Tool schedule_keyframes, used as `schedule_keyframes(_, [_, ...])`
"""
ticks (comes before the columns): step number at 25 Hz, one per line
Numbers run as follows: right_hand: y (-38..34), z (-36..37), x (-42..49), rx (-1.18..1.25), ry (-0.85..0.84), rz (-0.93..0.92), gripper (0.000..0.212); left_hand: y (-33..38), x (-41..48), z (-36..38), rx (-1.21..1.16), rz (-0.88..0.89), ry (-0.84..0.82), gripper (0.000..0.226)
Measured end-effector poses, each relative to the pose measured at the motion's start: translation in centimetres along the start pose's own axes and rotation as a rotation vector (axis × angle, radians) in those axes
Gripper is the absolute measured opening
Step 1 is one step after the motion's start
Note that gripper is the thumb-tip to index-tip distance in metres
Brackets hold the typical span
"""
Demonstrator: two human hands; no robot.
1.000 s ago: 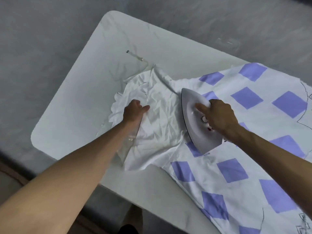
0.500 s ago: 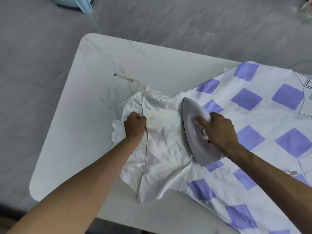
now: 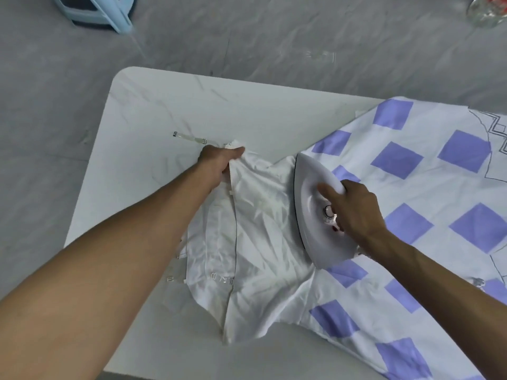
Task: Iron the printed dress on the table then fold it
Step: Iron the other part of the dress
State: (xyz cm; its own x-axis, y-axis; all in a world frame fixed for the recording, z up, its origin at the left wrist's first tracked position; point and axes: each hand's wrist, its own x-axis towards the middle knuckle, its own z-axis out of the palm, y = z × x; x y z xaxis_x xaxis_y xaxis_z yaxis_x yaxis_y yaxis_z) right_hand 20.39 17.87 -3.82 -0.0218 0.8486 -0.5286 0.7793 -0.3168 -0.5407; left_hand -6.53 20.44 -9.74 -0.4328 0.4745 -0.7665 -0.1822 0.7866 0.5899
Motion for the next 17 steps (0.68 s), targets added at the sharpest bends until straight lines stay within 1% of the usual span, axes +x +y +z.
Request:
schedule_keyframes(1, [0.2, -0.4, 0.1, 0.050, -0.002, 0.017, 0.040, 0.2, -0.1, 0.0, 0.064, 0.025, -0.015, 0.017])
schedule_keyframes(2, [0.3, -0.8, 0.2, 0.088, -0.009, 0.036, 0.040, 0.0, 0.0, 0.0, 0.060, 0.044, -0.039, 0.013])
schedule_keyframes(3, [0.5, -1.1, 0.3, 0.116, -0.017, 0.059, 0.041, -0.3, 0.1, -0.2, -0.026, 0.052, -0.072, 0.010])
schedule_keyframes(4, [0.5, -1.5, 0.3, 0.141, -0.022, 0.085, 0.041, -0.6, -0.2, -0.2, -0.163, 0.056, -0.097, 0.011])
schedule_keyframes(6, [0.6, -2.1, 0.4, 0.178, -0.024, 0.114, 0.041, -1.7, -0.2, -0.5, -0.416, 0.065, -0.166, 0.030])
schedule_keyframes(8, [0.5, -2.2, 0.4, 0.171, -0.017, 0.102, 0.040, -3.0, 0.1, -0.6, -0.478, 0.099, -0.207, 0.058])
schedule_keyframes(9, [0.4, -2.1, 0.4, 0.145, -0.016, 0.085, 0.040, -3.3, 0.2, -0.7, -0.478, 0.119, -0.190, 0.068])
schedule_keyframes(10, [0.3, -2.0, 0.3, 0.109, -0.019, 0.065, 0.040, -3.3, 0.1, -0.7, -0.457, 0.137, -0.169, 0.074])
schedule_keyframes(11, [0.1, -1.7, 0.1, 0.070, -0.019, 0.049, 0.041, -3.1, 0.0, -0.7, -0.384, 0.173, -0.144, 0.076])
schedule_keyframes(12, [-0.1, -1.4, 0.0, 0.038, -0.018, 0.034, 0.041, -2.9, -0.2, -0.7, -0.227, 0.247, -0.110, 0.075])
schedule_keyframes(15, [-0.9, 0.0, -0.6, -0.008, -0.019, -0.003, 0.043, -3.5, -0.7, -1.6, 0.502, 0.591, 0.081, 0.063])
schedule_keyframes(17, [-1.8, 1.5, -1.2, -0.089, -0.010, -0.047, 0.047, -5.0, -1.0, -3.0, 0.809, 0.791, 0.154, 0.059])
